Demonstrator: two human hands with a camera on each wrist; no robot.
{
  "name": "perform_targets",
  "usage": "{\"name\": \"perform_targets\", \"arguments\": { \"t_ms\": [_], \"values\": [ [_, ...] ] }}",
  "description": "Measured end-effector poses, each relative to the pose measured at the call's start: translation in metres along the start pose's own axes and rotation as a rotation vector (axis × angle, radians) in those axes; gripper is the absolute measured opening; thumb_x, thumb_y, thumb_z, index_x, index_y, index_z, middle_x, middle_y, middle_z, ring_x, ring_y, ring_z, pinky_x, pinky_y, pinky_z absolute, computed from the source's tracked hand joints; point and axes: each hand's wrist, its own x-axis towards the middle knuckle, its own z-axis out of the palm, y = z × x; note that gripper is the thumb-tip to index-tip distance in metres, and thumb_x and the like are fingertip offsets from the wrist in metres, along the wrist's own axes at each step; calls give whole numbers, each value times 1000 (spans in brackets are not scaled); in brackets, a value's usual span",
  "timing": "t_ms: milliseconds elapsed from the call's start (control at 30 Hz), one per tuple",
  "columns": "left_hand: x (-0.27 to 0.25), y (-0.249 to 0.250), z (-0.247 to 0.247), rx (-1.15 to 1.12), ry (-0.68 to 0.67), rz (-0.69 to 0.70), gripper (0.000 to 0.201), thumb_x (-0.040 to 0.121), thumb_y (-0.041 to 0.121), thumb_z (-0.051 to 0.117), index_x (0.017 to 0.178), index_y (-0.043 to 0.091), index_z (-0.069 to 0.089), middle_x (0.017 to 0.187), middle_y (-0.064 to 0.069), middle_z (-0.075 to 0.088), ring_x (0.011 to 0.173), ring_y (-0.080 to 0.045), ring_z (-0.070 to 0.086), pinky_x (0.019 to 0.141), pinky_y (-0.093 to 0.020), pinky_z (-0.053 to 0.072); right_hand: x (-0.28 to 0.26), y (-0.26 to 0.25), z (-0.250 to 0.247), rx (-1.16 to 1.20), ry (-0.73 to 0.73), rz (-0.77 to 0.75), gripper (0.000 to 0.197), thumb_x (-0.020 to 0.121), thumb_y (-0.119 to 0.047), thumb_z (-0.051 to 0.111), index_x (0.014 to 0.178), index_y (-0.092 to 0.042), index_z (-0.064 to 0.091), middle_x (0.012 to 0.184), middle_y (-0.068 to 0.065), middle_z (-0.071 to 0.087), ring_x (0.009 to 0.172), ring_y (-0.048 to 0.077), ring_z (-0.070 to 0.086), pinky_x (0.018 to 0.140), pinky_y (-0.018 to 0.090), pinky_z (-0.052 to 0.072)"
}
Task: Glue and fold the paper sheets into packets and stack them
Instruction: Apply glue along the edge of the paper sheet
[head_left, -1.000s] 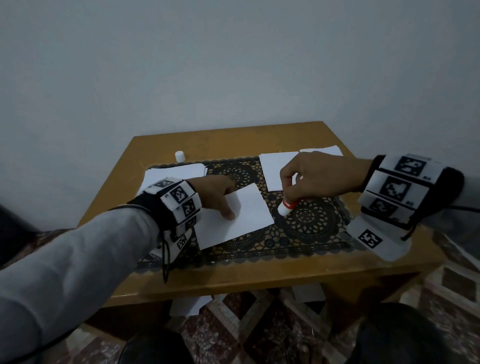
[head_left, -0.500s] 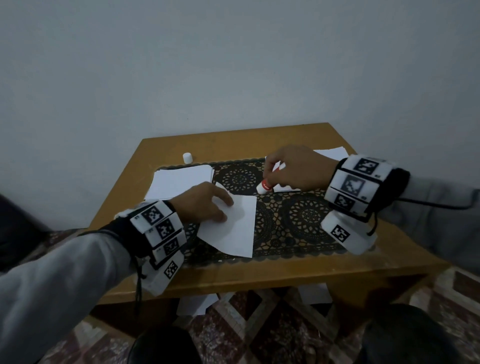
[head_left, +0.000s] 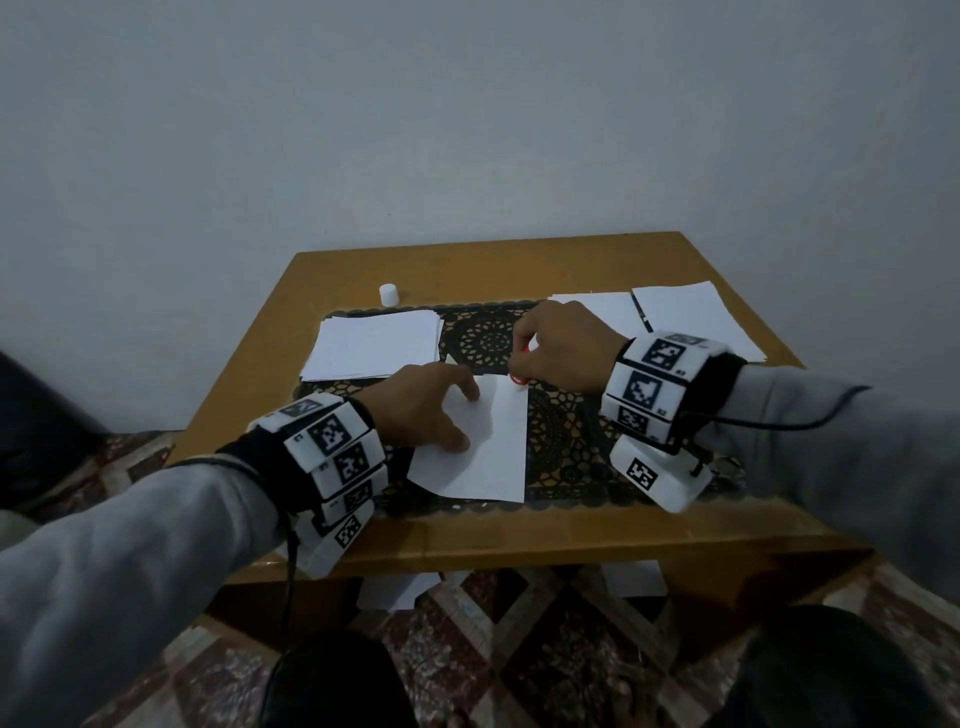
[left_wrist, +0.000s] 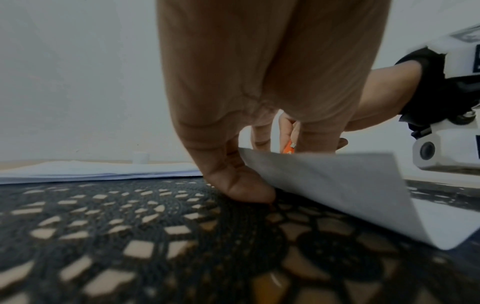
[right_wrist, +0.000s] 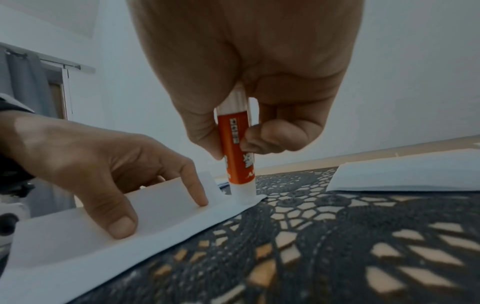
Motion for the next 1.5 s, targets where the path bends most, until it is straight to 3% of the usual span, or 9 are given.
{"name": "perform_targets", "arguments": {
  "t_ms": [200,367,600,800,933,1033,1133,1300,1500],
  "values": [
    [3,-2,0,3,-5,7,53,77,30,76,124,28,51,138,0,45,119,-20,44,87,-26,35,-19,-8,3,14,-77,-62,15,77,-24,69,72,-10,72,71,2,67,55,7,51,51,22,39],
    [11,1,-7,54,20,40,41,75,31,78,112,27,60,124,3,51,113,-17,46,85,-26,34,-46,-19,7,56,-184,-120,14,74,-27,70,65,-16,71,71,-1,69,68,14,62,63,32,51],
    [23,6,-37,-335,251,336,18,75,0,73,83,16,70,92,-1,69,89,-16,62,83,-32,51,-60,-25,9,64,-260,-129,20,78,-31,67,67,-14,71,60,1,62,47,10,45,50,25,40],
    [6,4,-59,-180,-176,242,27,81,6,70,85,32,76,99,16,70,96,-7,62,83,-22,51,-48,-7,-11,161,-312,-57,24,83,-24,62,67,-9,72,71,11,66,55,11,47,55,24,38],
    [-5,-5,-56,-85,-177,194,27,80,20,72,89,46,73,102,33,62,98,3,55,86,-15,42,-30,14,-32,146,-128,38,26,83,-24,62,70,-4,72,73,14,67,58,11,48,59,30,38],
    [-5,-12,-44,-155,-170,208,31,76,15,77,99,35,73,114,20,62,103,0,54,91,-16,40,-21,24,-41,80,17,86,27,83,-27,63,68,-6,68,62,-1,54,56,9,43,56,26,33],
    [0,-18,-30,-95,-41,190,39,72,17,81,107,29,69,127,10,57,117,-11,49,104,-29,36,-17,25,-41,-4,100,83,21,85,-32,63,74,-15,66,71,-12,47,64,7,43,56,24,33],
    [2,-23,-10,-100,68,101,45,69,25,82,109,33,63,131,4,53,120,-17,46,103,-35,37,-15,19,-27,22,17,50,26,84,-28,63,74,-7,73,79,11,66,59,13,45,57,29,35],
    [0,-21,-3,-113,75,42,43,70,30,81,107,35,60,132,2,50,117,-19,47,98,-36,40,-8,15,-10,-18,-37,50,25,85,-29,61,81,-8,74,92,12,72,56,11,48,54,26,39]
  ]
}}
